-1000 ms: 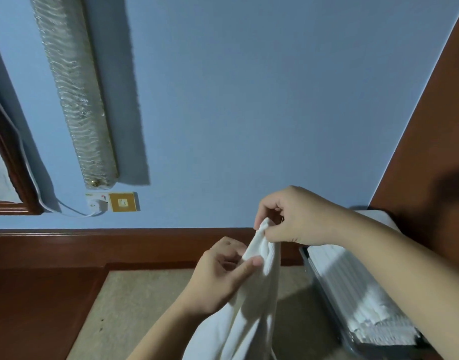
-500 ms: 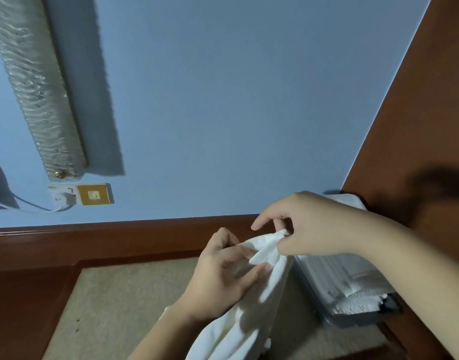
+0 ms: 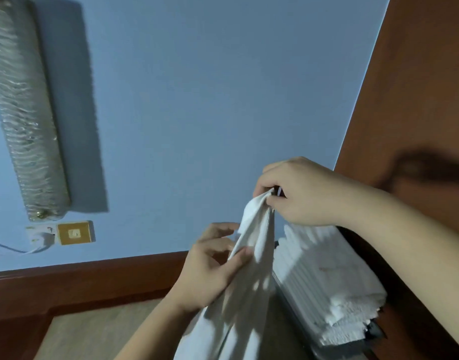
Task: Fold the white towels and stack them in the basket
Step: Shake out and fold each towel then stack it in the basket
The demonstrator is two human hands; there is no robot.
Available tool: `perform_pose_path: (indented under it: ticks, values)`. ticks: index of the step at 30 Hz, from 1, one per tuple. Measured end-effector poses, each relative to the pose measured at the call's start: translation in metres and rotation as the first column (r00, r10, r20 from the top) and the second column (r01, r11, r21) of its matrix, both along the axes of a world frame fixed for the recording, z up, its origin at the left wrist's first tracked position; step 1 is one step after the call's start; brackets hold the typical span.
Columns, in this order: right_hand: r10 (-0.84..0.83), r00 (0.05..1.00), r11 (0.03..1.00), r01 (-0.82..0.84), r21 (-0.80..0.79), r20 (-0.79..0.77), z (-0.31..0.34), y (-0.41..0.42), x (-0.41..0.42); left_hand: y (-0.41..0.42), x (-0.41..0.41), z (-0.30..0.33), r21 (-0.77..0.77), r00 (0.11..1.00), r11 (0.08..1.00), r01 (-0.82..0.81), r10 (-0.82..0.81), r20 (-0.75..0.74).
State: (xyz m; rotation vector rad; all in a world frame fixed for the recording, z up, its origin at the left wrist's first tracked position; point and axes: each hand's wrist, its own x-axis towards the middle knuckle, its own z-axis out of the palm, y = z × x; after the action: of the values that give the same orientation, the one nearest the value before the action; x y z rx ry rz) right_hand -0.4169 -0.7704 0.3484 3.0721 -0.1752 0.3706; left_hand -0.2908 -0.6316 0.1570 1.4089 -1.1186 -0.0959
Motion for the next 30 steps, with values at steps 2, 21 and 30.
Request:
perform_pose_path:
  ticks: [2,21,30]
  values:
    - [0.056,0.998,0.998,-0.056,-0.027,-0.008,0.018,0.002,0.000,-0.003,-0.005,0.032,-0.028,0.993,0.994,0.110,-0.111,-0.044]
    - [0.036,0.996,0.960,-0.010,-0.279,0.086,0.078,-0.024,-0.033,-0.028,-0.027,0.046,-0.204,0.858,0.947,-0.249,0.314,0.407]
    - [-0.114,0.938,0.958,0.191,-0.213,0.329,0.081,-0.070,-0.045,-0.037,-0.027,-0.036,0.077,0.915,0.952,-0.296,0.259,0.310]
